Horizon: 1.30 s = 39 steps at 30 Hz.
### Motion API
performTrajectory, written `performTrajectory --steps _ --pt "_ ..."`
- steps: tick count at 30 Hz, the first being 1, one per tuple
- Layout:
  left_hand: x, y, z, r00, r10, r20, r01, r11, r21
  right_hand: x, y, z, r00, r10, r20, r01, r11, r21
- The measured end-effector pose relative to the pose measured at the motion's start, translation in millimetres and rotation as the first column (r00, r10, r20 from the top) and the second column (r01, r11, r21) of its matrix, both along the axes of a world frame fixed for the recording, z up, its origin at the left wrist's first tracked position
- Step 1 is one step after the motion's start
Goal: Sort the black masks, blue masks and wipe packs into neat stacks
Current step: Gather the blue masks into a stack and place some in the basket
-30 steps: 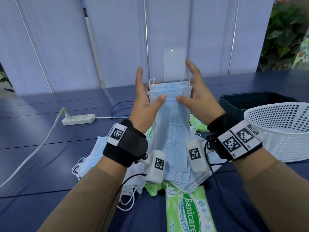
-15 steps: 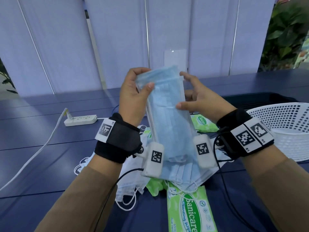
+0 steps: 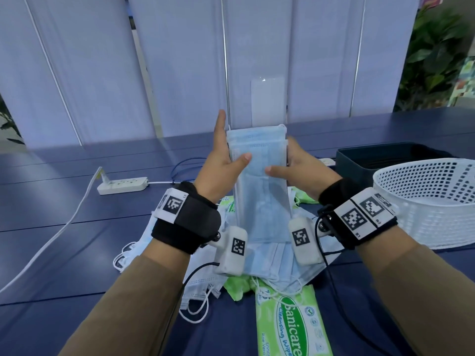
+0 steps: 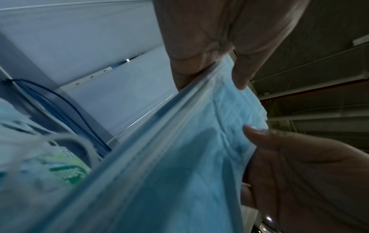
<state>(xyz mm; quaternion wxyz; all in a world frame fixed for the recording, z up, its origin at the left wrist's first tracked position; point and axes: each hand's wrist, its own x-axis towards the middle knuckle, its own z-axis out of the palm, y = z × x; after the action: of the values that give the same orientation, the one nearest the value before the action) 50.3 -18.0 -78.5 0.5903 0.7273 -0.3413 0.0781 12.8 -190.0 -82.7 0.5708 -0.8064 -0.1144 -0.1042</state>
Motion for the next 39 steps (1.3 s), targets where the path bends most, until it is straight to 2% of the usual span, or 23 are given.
performTrajectory --steps 2,3,6,7,9,12,16,19,22,23,26,28,30,34,39 --pt "2 2 2 0.999 -0.044 0.010 0.045 0.998 -0.039 -4 -1 8 0.997 0.000 0.079 -0.006 0.997 0.075" --pt "1 3 5 0.998 -0.052 0.038 0.053 0.998 -0.044 -8 -2 14 0.991 0.003 0.137 -0.010 0.999 0.051" --pt "-4 4 10 0.993 -0.074 0.094 0.075 0.997 -0.016 -21 -4 29 0.958 0.027 0.286 0.039 0.974 -0.222" --pt "-4 3 9 0.992 -0.102 0.078 0.102 0.995 0.002 -23 -4 31 0.954 0.041 0.296 0.054 0.950 -0.307" --pt "-4 2 3 0.989 -0.133 0.058 0.131 0.991 0.039 -24 -5 30 0.962 0.039 0.269 0.066 0.926 -0.372" --pt "-4 -1 0 0.991 -0.097 0.094 0.094 0.995 0.041 -24 -6 28 0.969 -0.009 0.245 0.094 0.936 -0.339" --pt "-5 -4 4 0.993 -0.109 0.049 0.115 0.986 -0.122 -21 -9 28 0.955 0.006 0.296 0.099 0.936 -0.339" --pt "-4 -8 -1 0.986 -0.164 -0.008 0.160 0.970 -0.182 -17 -5 25 0.926 -0.040 0.374 0.129 0.968 -0.217" --pt "4 -12 -14 0.982 -0.161 -0.096 0.154 0.985 -0.083 -13 1 21 0.876 -0.146 0.460 0.161 0.987 0.007" --pt "6 -13 -18 0.980 -0.161 -0.116 0.159 0.987 -0.026 -12 1 19 0.857 -0.172 0.486 0.176 0.984 0.039" --pt "11 -12 -27 0.971 -0.164 -0.173 0.175 0.983 0.052 -13 2 16 0.812 -0.172 0.557 0.244 0.968 -0.057" --pt "12 -9 -27 0.967 -0.171 -0.190 0.179 0.984 0.024 -14 1 16 0.797 -0.124 0.591 0.259 0.954 -0.149" --pt "11 -6 -25 0.961 -0.187 -0.202 0.188 0.982 -0.017 -13 -2 17 0.817 -0.093 0.570 0.250 0.946 -0.205" --pt "11 -4 -24 0.935 -0.229 -0.272 0.195 0.970 -0.147 -12 -4 16 0.878 -0.070 0.474 0.172 0.969 -0.175" --pt "11 -6 -25 0.915 -0.264 -0.305 0.208 0.957 -0.203 -12 -3 15 0.896 -0.088 0.435 0.151 0.982 -0.111"
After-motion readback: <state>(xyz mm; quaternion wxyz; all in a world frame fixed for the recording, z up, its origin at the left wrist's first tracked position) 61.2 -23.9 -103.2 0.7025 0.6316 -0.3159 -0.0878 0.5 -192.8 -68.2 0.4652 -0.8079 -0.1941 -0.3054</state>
